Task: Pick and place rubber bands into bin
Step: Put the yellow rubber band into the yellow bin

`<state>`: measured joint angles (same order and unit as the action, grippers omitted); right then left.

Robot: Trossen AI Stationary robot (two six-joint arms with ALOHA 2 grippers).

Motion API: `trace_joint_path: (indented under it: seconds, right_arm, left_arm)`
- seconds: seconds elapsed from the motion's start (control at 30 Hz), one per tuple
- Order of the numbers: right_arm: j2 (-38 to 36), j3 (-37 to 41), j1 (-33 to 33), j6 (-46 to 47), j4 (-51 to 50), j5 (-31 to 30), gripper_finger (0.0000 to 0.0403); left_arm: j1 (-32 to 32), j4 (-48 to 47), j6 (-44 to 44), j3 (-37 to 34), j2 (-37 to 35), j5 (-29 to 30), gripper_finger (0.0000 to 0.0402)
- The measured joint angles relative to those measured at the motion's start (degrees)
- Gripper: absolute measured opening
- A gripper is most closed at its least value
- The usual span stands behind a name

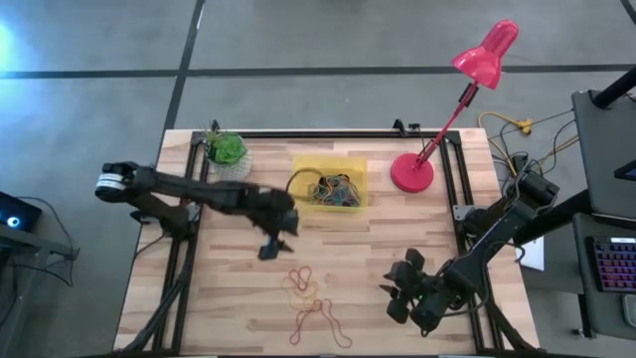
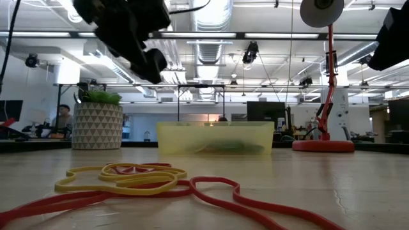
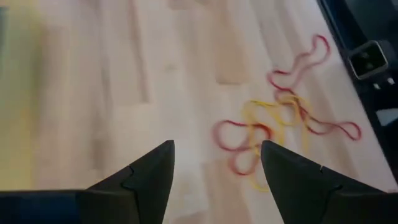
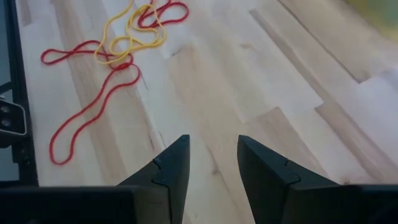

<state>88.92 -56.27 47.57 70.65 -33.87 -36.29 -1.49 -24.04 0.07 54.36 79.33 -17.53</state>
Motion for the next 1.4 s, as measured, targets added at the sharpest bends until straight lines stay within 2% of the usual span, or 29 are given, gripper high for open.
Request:
trace_joint_path:
  seconds: [0.13,0.33,0.53,0.8,0.97,1.17,1.4]
  right_arm:
    - [0.0,0.1,-0.1,-0.9,0.0,-1.3,0.0123]
    - [0.0,0.3,-0.3,-2.7,0.1,-1.4,0.0123]
    - [0.0,0.4,-0.4,-3.8,-0.1,-1.4,0.0123]
    - [0.0,0.5,-0.3,-4.9,-0.2,-0.8,0.0123]
    - [0.0,0.5,-0.3,-5.4,-0.4,-0.7,0.0123]
    - [0.0,1.4,-0.3,-4.8,-0.3,-0.7,0.0123]
    - [0.0,2.4,-0.3,-3.3,-0.2,-0.7,0.0123]
  left_arm:
    - [-6.8,1.2,-4.7,-1.2,0.1,4.1,0.0224]
    - [-14.6,4.8,-10.7,-1.2,3.9,12.7,0.0224]
    - [-18.9,11.6,-19.3,-0.7,11.3,18.1,0.0224]
    - [-20.8,11.5,-28.2,2.6,19.6,21.0,0.0220]
    - [-22.6,11.1,-27.7,4.5,21.9,21.4,0.0196]
    - [-24.8,9.8,-25.2,4.4,22.1,26.7,0.0163]
    - [-24.8,7.0,-25.2,3.8,22.3,27.1,0.0149]
